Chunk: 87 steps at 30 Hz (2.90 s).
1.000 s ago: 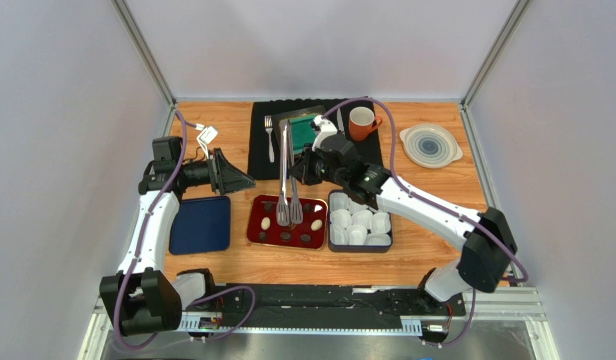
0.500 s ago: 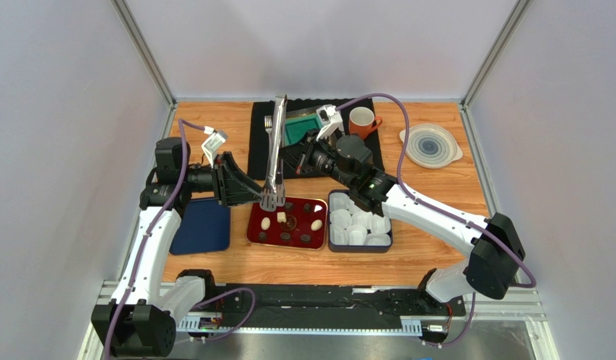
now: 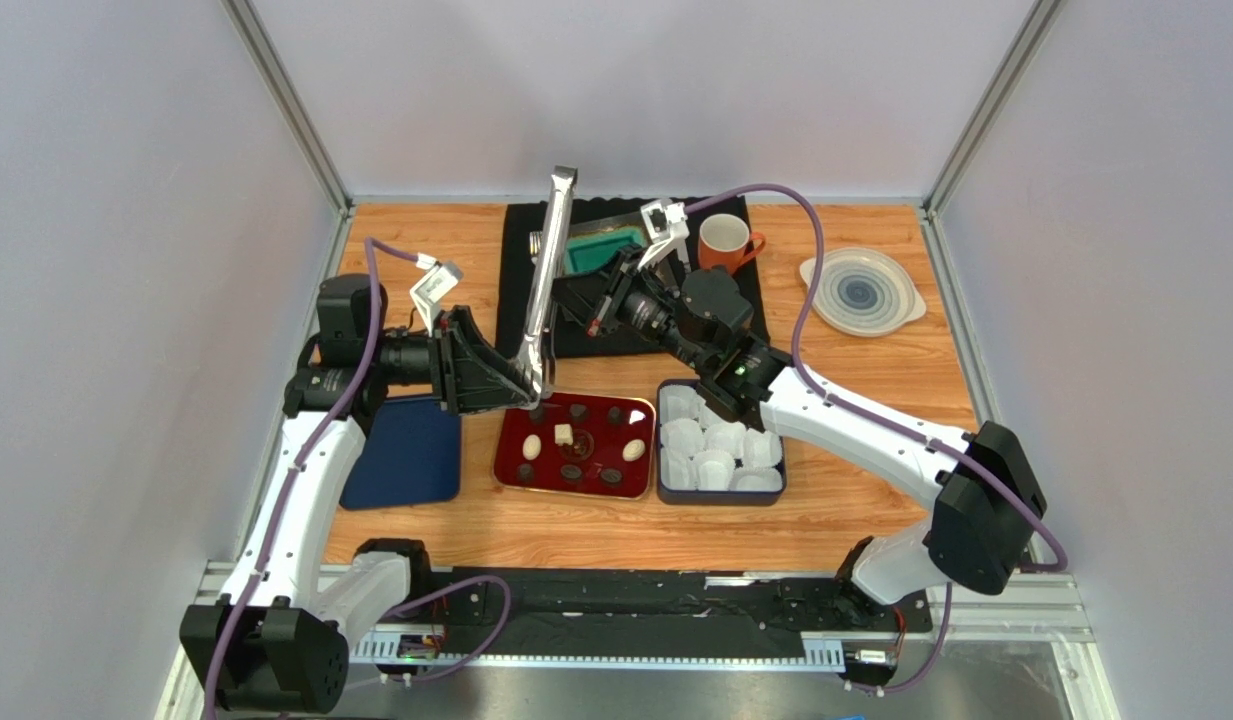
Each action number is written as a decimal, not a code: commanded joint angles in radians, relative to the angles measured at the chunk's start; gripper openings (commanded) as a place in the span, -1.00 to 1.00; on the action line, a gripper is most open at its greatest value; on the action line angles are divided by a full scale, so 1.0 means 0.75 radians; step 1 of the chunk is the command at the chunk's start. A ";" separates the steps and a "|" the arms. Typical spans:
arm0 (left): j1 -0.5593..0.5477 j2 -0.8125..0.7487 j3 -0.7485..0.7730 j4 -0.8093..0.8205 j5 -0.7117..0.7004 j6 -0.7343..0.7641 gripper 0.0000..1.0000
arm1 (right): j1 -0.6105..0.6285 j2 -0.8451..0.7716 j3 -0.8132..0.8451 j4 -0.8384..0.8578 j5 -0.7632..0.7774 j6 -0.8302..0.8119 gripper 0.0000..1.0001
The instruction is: Pack the chocolate
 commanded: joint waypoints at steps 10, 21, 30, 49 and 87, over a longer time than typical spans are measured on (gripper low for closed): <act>-0.022 0.003 0.064 0.087 0.393 -0.047 -0.59 | 0.039 -0.071 -0.081 0.072 -0.013 -0.071 -0.72; -0.026 0.007 0.117 0.129 0.393 -0.106 -0.58 | -0.133 -0.309 -0.286 0.006 -0.383 -0.120 -0.07; -0.026 -0.006 0.176 0.129 0.393 -0.147 -0.59 | -0.135 -0.129 -0.314 0.318 -0.839 0.023 0.07; -0.044 -0.036 0.205 0.088 0.393 -0.161 -0.58 | -0.184 0.014 -0.171 0.569 -0.844 0.047 0.96; -0.051 -0.042 0.189 0.079 0.393 -0.155 -0.58 | -0.212 0.084 -0.042 0.665 -0.838 0.184 0.11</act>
